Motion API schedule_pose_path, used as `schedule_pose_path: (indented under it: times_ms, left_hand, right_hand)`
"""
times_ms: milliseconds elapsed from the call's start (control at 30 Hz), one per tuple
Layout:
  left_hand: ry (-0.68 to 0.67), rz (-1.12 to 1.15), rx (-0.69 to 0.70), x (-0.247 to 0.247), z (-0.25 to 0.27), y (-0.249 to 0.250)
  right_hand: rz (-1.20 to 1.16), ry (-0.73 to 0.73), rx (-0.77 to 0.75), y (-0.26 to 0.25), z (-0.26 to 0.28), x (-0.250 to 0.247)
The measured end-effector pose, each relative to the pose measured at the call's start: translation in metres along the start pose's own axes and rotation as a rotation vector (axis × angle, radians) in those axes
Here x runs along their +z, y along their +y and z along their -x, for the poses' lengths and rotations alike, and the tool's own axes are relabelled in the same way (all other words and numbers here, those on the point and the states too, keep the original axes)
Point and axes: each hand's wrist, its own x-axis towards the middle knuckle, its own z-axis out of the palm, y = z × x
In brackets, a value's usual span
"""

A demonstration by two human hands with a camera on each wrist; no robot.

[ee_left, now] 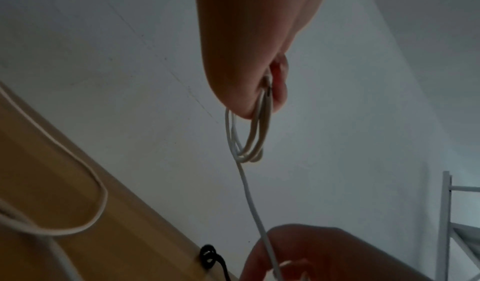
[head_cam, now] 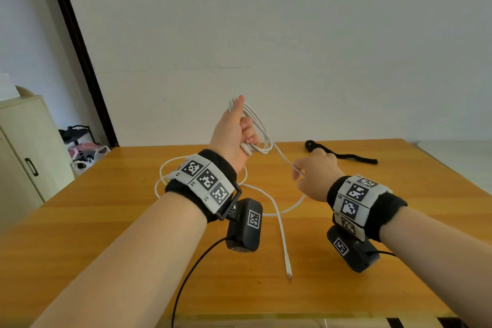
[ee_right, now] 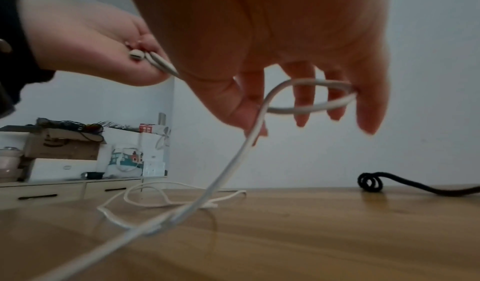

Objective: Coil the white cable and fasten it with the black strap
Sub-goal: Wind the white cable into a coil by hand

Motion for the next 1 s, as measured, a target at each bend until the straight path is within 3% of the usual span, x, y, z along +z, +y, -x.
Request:
schedule_pose_path:
  times_ms: [133,300,467,833,1000]
  left_hand:
    - [0.029,-0.039,0.058,0.0,-0.004,0.002]
    - [0.033,-0.114,0.106,-0.002,-0.007,0.004]
    - [-0.035,-0.243,0.134,0.0,-0.004,0.0]
    - [-0.082,-0.54,0.194,-0.006,-0.006,-0.015]
    - [-0.071,-0.562,0.194,-0.006,-0.004,-0.015]
  right_hand:
    - [-0.104,0.151,-0.001,-0.003,0.006,0.002]
    - [-0.288,0.144,0.036,0.002,0.002,-0.005]
    - [-0.467,0.195,-0.049,0.002,0.001,-0.003]
    - [-0.408,0.409,-0.335,-0.01,0.015,0.004]
    - [-0.534,0.414,-0.36,-0.012,0.018,0.003]
